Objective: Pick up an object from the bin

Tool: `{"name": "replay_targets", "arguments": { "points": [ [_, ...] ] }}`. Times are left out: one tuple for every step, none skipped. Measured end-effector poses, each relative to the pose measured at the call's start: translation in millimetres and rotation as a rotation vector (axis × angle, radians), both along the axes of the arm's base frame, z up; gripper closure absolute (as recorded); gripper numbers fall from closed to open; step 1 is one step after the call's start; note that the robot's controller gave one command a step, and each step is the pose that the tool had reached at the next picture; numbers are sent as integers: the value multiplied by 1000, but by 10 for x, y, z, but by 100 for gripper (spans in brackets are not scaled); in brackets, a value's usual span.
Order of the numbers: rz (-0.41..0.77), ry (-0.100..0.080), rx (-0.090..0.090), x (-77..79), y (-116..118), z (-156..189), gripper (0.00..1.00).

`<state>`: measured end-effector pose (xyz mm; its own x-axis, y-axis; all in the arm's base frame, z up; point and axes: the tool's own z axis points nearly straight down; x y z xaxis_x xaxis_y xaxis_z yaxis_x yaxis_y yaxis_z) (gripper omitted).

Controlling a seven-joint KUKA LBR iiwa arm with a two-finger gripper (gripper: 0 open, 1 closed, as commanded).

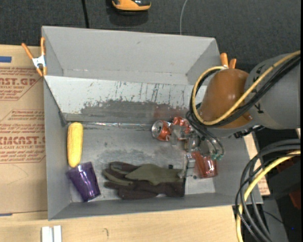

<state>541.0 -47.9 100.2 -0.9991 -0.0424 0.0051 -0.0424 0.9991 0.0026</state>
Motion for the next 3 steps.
{"name": "replay_targets", "arguments": {
  "points": [
    [63,-7,-4,-291,109,-197,0],
    [267,-6,-1,-484,500,-302,100],
    [267,-6,-1,-484,500,-301,100]
  ]
}}
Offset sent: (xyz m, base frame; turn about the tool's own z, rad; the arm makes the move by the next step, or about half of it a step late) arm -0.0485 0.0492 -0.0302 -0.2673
